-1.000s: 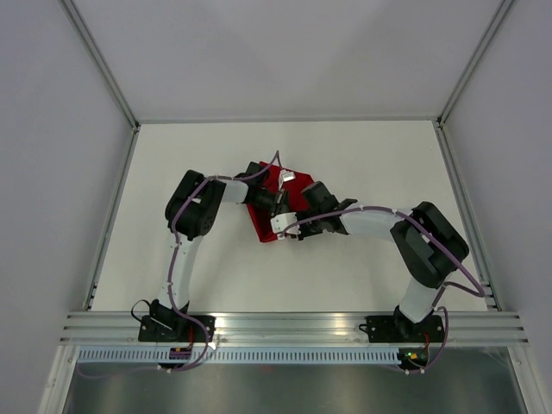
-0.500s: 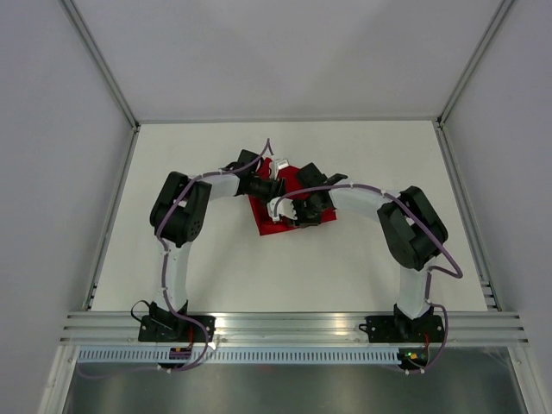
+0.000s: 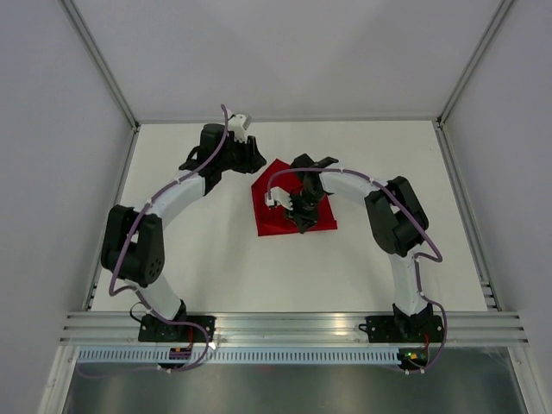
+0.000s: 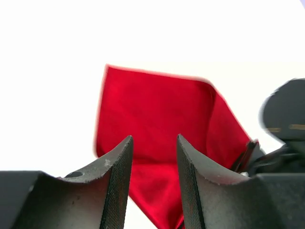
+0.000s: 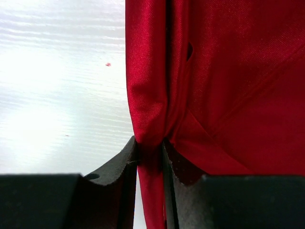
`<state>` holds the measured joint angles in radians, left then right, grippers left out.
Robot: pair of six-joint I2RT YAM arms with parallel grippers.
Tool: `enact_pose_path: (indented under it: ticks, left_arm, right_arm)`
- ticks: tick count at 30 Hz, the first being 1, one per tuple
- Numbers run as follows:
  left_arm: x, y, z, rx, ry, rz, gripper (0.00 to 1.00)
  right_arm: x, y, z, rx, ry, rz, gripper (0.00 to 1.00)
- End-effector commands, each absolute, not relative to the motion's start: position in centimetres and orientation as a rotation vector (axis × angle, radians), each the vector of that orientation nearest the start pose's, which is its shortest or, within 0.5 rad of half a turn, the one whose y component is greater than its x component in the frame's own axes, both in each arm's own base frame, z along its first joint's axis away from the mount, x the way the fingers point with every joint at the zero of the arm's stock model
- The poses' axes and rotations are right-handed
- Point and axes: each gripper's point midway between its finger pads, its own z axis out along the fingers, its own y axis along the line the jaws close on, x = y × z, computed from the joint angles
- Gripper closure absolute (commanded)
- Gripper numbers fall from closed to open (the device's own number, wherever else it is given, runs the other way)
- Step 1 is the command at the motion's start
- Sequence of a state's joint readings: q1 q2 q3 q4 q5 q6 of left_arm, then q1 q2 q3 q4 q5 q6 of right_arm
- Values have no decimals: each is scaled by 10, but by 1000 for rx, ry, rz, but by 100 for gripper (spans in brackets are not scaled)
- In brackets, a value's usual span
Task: Fold the napkin, place the utensils inside, and roll it up
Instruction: Roll the napkin with the utensil
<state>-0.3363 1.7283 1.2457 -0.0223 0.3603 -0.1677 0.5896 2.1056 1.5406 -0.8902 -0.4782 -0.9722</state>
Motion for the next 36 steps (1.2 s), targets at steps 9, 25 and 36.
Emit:
enact_pose_path:
  ticks: [9,25,36]
  left_arm:
    - [394,-200,272,360,1620,-356,50]
    - [281,-284,192,979,1575,-263,42]
    - [255,-338,101,1330,1646,-238,40]
  right_arm:
    - [244,235,-25,-2097,2517,1096,88]
    - [275,224,-50,-2089,2569,1063,88]
    - [278,218,-52,-2063,2575,1087,89]
